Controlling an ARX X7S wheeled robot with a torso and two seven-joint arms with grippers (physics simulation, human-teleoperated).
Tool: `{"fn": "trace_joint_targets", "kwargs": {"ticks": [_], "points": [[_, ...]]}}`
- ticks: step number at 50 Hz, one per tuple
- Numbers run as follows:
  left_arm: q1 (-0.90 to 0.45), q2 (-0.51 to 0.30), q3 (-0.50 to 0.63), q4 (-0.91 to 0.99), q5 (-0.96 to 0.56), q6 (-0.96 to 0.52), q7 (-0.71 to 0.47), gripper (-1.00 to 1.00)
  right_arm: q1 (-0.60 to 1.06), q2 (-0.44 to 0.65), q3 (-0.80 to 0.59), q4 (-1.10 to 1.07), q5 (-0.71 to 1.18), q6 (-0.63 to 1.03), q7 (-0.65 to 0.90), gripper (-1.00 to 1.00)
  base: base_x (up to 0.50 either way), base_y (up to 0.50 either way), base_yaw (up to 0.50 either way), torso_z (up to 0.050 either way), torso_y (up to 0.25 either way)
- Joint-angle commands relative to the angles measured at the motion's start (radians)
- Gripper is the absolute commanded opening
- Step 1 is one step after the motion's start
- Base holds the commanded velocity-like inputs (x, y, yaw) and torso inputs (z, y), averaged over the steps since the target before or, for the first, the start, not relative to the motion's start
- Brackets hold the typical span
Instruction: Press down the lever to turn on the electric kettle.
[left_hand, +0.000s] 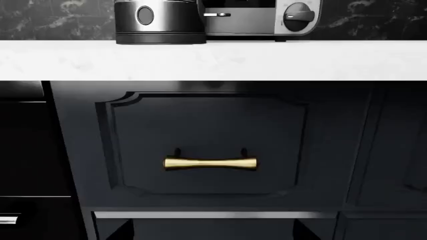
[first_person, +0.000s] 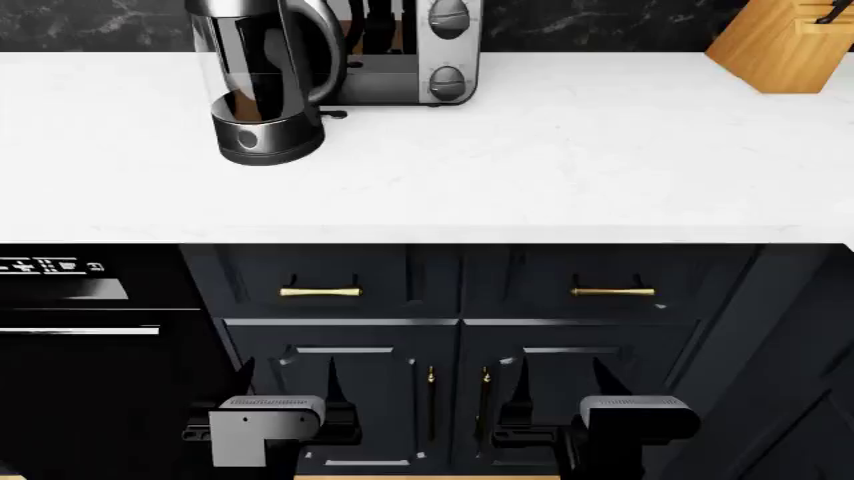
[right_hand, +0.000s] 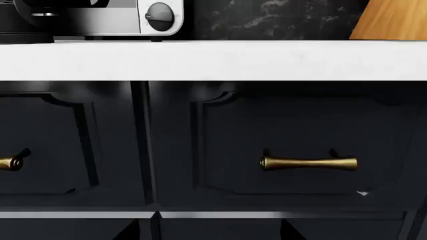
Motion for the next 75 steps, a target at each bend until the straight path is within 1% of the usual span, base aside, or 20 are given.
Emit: {"fn": "trace_joint_targets", "kwargs": {"ticks": [1, 7, 11, 15, 17, 20, 23, 27, 31, 36, 40, 43, 46, 48, 56, 57, 61, 67, 71, 75], "points": [[-0.002, -0.014, 0.013, -0.008, -0.03, -0.003, -0.016, 1.0, 0.001, 0.015, -0.022, 0.002, 0.013, -0.002, 0.02, 1.0, 0.0, 0.0, 0.0, 0.0, 0.0], [-0.007, -0.029, 0.033, -0.032, -0.082, 0.025, -0.033, 1.0, 0.007, 0.034, -0.054, 0.009, 0.008, 0.002, 0.062, 1.0, 0.0, 0.0, 0.0, 0.0, 0.0], [-0.006, -0.036, 0.045, -0.037, -0.111, 0.054, -0.032, 1.0, 0.004, 0.034, -0.066, -0.04, 0.04, 0.064, 0.071, 1.0, 0.0, 0.0, 0.0, 0.0, 0.0], [0.0, -0.043, 0.046, 0.005, -0.141, -0.01, -0.052, 1.0, 0.002, 0.045, -0.081, -0.069, 0.043, 0.101, 0.086, 1.0, 0.0, 0.0, 0.0, 0.0, 0.0], [0.005, -0.043, 0.04, 0.064, -0.119, -0.045, -0.103, 1.0, -0.009, 0.053, -0.086, -0.129, 0.046, 0.142, 0.091, 1.0, 0.0, 0.0, 0.0, 0.0, 0.0], [0.0, -0.057, 0.04, 0.192, -0.146, -0.166, -0.123, 1.0, -0.015, 0.062, -0.098, -0.249, 0.055, 0.222, 0.096, 1.0, 0.0, 0.0, 0.0, 0.0, 0.0], [-0.034, -0.089, 0.057, 0.333, -0.161, -0.286, -0.118, 1.0, 0.012, 0.071, -0.106, -0.386, 0.077, 0.337, 0.093, 1.0, 0.0, 0.0, 0.0, 0.0, 0.0], [-0.151, -0.127, 0.045, 0.519, -0.214, -0.498, -0.127, 1.0, 0.137, 0.088, -0.108, -0.568, 0.108, 0.541, 0.089, 1.0, 0.0, 0.0, 0.0, 0.0, 0.0], [-0.308, -0.15, 0.023, 0.631, -0.255, -0.682, -0.153, 1.0, 0.311, 0.099, -0.107, -0.681, 0.143, 0.726, 0.085, 1.0, 0.0, 0.0, 0.0, 0.0, 0.0], [-0.496, -0.16, 0.003, 0.704, -0.304, -0.836, -0.171, 1.0, 0.487, 0.11, -0.11, -0.762, 0.176, 0.889, 0.077, 1.0, 0.0, 0.0, 0.0, 0.0, 0.0], [-0.622, -0.164, 0.003, 0.711, -0.327, -0.909, -0.176, 1.0, 0.598, 0.115, -0.104, -0.774, 0.194, 0.951, 0.071, 1.0, 0.0, 0.0, 0.0, 0.0, 0.0], [-0.723, -0.166, 0.021, 0.69, -0.332, -0.93, -0.172, 1.0, 0.701, 0.12, -0.103, -0.764, 0.201, 0.983, 0.066, 1.0, 0.0, 0.0, 0.0, 0.0, 0.0], [-0.832, -0.163, 0.034, 0.648, -0.335, -0.922, -0.159, 1.0, 0.798, 0.123, -0.113, -0.737, 0.196, 0.978, 0.063, 1.0, 0.0, 0.0, 0.0, 0.0, 0.0], [-0.863, -0.163, 0.039, 0.632, -0.335, -0.913, -0.155, 1.0, 0.824, 0.126, -0.12, -0.727, 0.193, 0.969, 0.064, 1.0, 0.0, 0.0, 0.0, 0.0, 0.0], [-0.879, -0.158, 0.032, 0.61, -0.341, -0.89, -0.157, 1.0, 0.845, 0.124, -0.117, -0.708, 0.204, 0.958, 0.066, 1.0, 0.0, 0.0, 0.0, 0.0, 0.0], [-0.882, -0.144, 0.004, 0.59, -0.357, -0.893, -0.161, 1.0, 0.862, 0.111, -0.1, -0.679, 0.211, 0.963, 0.071, 1.0, 0.0, 0.0, 0.0, 0.0, 0.0], [-0.897, -0.139, -0.051, 0.489, -0.355, -0.869, -0.173, 1.0, 0.93, 0.079, -0.07, -0.519, 0.227, 0.967, 0.077, 1.0, 0.0, 0.0, 0.0, 0.0, 0.0], [-0.959, -0.192, -0.05, 0.415, -0.323, -0.858, -0.171, 1.0, 1.019, 0.084, -0.077, -0.37, 0.227, 0.926, 0.064, 1.0, 0.0, 0.0, 0.0, 0.0, 0.0], [-0.999, -0.231, -0.048, 0.376, -0.3, -0.851, -0.169, 1.0, 1.066, 0.093, -0.078, -0.32, 0.233, 0.926, 0.055, 1.0, 0.0, 0.0, 0.0, 0.0, 0.0], [-1.011, -0.26, -0.057, 0.363, -0.281, -0.853, -0.18, 1.0, 1.095, 0.094, -0.085, -0.271, 0.241, 0.926, 0.048, 1.0, 0.0, 0.0, 0.0, 0.0, 0.0]]}}
